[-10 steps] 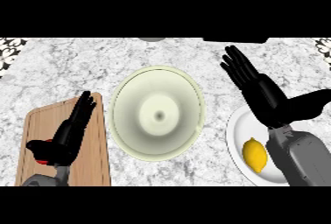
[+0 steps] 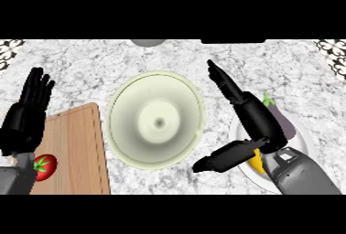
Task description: Pick the lemon from the plate and place it in the bowl
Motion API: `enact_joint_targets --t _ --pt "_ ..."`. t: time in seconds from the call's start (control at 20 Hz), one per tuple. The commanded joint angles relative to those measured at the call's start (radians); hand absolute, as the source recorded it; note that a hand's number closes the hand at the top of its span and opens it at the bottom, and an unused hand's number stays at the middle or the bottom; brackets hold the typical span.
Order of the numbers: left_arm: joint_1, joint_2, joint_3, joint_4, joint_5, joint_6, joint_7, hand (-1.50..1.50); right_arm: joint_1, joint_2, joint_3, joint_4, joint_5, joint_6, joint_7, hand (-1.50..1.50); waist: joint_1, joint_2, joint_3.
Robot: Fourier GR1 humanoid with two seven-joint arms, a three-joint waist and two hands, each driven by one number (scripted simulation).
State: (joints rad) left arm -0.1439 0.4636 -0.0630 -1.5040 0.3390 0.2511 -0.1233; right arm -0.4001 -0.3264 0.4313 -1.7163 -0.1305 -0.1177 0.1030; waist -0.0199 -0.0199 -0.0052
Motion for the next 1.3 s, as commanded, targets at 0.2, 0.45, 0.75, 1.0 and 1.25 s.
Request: enact_joint_targets --t 0.2,0.45,0.75,1.0,1.25 --pt "-0.015 0.022 0.063 0.014 0.007 -0.001 0.000 0.00 0.307 -0.107 0.200 -0.301 0.435 -0.219 -0.042 -1.50 -0.016 0.009 0.004" --pt "-0.007 0.059 0.101 0.005 0.040 -0.041 0.023 0.00 0.337 -0.264 0.202 -0.501 0.631 -0.153 0.245 -1.50 -0.024 0.003 0.000" --pt "-0.030 0.035 0.089 0.035 0.020 -0.036 0.017 0.00 0.331 -0.474 0.031 -0.696 0.561 0.094 0.533 -1.50 -0.011 0.015 0.000" --pt "-0.033 0.074 0.119 0.025 0.045 -0.090 0.016 0.00 0.323 -0.606 0.020 -0.777 0.420 0.323 0.704 -1.50 0.007 0.015 0.000" --pt "-0.060 0.042 0.110 0.041 0.041 -0.082 0.034 0.00 0.312 -0.666 0.012 -0.789 0.275 0.493 0.785 -1.50 0.009 0.017 0.003"
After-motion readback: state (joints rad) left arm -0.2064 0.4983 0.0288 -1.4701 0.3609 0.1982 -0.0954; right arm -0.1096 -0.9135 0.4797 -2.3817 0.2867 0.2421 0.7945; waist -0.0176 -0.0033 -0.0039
